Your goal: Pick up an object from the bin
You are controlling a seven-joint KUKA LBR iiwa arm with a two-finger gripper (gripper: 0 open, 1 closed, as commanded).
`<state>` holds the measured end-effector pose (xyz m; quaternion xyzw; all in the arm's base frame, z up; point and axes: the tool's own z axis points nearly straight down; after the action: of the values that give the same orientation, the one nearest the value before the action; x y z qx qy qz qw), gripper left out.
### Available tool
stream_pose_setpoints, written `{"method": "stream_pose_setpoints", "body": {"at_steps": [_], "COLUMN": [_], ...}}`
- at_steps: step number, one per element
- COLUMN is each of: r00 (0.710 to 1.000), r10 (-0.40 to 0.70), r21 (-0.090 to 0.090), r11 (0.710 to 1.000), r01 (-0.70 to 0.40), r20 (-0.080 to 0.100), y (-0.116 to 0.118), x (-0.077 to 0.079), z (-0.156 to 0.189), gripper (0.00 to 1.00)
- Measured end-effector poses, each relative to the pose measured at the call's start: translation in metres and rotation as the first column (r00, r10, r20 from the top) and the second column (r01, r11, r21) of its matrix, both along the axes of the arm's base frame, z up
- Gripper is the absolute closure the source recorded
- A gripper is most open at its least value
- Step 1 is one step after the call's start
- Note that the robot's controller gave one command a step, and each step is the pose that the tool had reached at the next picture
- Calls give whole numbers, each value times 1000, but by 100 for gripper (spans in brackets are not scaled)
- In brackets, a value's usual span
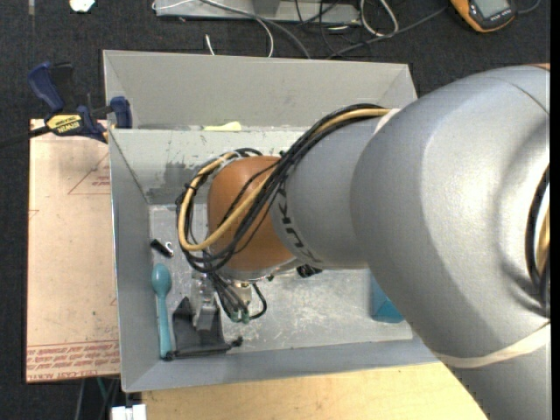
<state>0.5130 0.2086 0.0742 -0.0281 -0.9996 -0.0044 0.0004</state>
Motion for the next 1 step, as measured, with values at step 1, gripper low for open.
{"method": "stream_pose_setpoints", "body": {"at_steps": [1], "r00": [1000], "r10": [0], "r21": [0], "r11": [1000], "r01": [0], "r20": [0], "y": [0], "x": [0], "z": [0], "gripper": [100]}}
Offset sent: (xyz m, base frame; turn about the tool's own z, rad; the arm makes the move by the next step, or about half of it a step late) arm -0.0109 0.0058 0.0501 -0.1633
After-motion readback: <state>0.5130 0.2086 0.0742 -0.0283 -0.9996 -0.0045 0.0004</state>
